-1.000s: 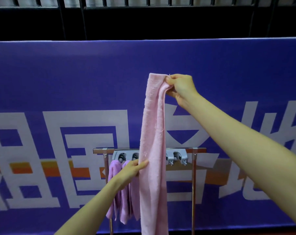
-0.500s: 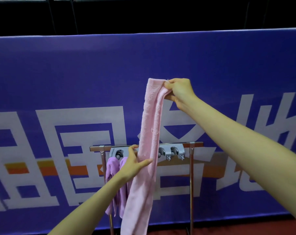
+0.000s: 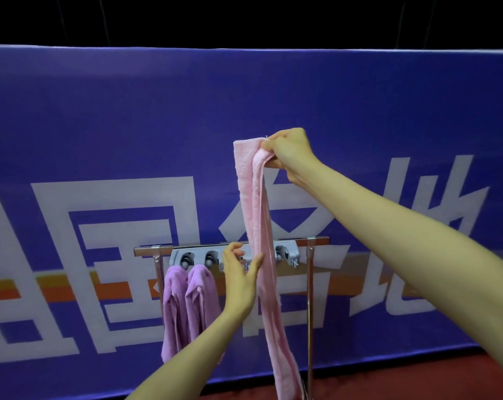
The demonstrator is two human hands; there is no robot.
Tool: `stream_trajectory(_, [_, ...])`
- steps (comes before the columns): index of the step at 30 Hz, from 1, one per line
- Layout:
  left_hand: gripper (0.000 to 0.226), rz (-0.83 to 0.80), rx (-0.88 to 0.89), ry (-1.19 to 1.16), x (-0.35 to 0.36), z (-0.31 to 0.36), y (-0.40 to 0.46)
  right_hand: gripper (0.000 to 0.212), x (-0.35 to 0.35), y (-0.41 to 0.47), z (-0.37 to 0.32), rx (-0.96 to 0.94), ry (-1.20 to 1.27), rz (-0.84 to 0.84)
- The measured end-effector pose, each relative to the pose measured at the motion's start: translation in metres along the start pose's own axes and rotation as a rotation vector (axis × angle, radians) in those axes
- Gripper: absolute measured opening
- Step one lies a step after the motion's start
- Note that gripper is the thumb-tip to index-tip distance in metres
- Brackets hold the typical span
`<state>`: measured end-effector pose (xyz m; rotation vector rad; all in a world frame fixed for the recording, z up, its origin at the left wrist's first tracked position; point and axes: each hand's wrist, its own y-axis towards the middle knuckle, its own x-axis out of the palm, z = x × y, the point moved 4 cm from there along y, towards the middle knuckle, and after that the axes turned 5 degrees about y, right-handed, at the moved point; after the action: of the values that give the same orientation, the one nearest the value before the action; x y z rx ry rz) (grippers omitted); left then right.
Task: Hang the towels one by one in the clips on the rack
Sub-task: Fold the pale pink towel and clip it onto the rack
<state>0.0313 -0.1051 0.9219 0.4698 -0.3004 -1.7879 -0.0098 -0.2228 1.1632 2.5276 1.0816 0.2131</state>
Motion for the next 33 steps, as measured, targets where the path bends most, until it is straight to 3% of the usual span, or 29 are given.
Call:
stream_trajectory(4, [0.020, -0.128, 0.053, 0.005, 0.009, 0.008, -0.001, 0.008, -0.009, 0.003, 0.002, 0.020, -0.029, 0.037])
stream_trajectory(9, [0.034, -0.213, 0.143, 0.114, 0.017, 0.020, -0.005, 0.012, -0.016, 0.002, 0.003, 0.030, -0.022, 0.062])
stream_trajectory(13, [0.031, -0.188, 0.153, 0.190, 0.014, 0.022, -0.004, 0.016, -0.021, 0.000, 0.000, 0.023, -0.010, 0.092])
stream_trajectory(16, [0.030, -0.037, 0.146, 0.128, -0.003, 0.020, 0.001, 0.013, -0.028, 0.002, -0.002, 0.011, 0.005, 0.142])
stream_trajectory(18, [0.036, 0.048, 0.241, 0.131, -0.017, 0.024, 0.006, 0.011, -0.035, 0.005, -0.001, 0.012, 0.016, 0.176])
stream_trajectory(21, [0.039, 0.006, 0.426, 0.280, -0.030, 0.029, 0.013, 0.013, -0.038, 0.007, 0.003, 0.033, -0.004, 0.200])
stream_trajectory(25, [0.019, -0.150, 0.376, 0.534, -0.032, 0.022, 0.012, 0.022, -0.028, 0.006, 0.005, 0.015, -0.085, 0.192])
stream_trajectory(27, [0.028, -0.205, 0.404, 0.655, -0.023, 0.018, 0.002, 0.023, -0.021, 0.003, 0.006, 0.010, -0.120, 0.176])
stream_trajectory(30, [0.047, -0.238, 0.308, 0.653, -0.013, 0.024, -0.015, 0.021, -0.012, -0.001, 0.008, -0.012, -0.146, 0.156])
stream_trajectory(33, [0.034, -0.211, 0.257, 0.669, -0.007, 0.027, -0.020, 0.021, -0.005, -0.003, 0.010, -0.020, -0.161, 0.157])
